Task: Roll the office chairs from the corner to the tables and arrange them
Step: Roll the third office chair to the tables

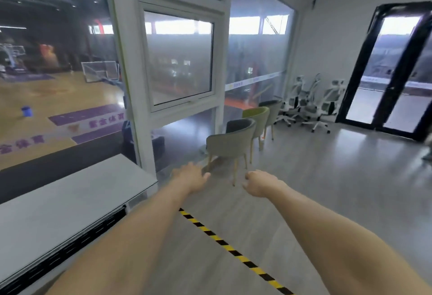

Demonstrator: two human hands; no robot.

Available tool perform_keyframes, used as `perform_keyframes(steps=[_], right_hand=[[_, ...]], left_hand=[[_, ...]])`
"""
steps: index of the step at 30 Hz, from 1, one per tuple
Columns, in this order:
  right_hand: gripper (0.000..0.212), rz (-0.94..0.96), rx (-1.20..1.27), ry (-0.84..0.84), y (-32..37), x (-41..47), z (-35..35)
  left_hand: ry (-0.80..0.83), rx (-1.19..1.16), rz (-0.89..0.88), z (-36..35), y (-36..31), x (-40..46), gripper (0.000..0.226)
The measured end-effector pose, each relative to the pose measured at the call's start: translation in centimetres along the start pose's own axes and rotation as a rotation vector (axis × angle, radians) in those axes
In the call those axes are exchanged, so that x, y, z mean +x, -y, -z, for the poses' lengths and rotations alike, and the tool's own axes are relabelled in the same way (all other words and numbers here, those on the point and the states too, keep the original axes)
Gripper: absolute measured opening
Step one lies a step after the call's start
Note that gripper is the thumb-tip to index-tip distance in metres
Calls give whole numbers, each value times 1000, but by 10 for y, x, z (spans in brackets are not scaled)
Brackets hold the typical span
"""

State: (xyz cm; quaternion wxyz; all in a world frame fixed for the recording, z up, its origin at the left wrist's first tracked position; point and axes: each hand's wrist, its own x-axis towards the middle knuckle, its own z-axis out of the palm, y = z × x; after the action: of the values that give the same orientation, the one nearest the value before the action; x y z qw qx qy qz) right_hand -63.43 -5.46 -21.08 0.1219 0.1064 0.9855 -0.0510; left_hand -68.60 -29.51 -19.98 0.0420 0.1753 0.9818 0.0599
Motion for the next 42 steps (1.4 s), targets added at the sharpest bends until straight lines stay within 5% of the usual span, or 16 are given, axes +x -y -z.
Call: perform_keyframes(steps=[19, 42], right_hand=[[55, -427, 15, -231, -233, 226, 207], [56, -539, 64, -317, -554, 685, 377]], left_hand=[[-125, 32, -521, 122, -231, 400, 54], [-169, 38, -559, 147, -501, 950, 49]])
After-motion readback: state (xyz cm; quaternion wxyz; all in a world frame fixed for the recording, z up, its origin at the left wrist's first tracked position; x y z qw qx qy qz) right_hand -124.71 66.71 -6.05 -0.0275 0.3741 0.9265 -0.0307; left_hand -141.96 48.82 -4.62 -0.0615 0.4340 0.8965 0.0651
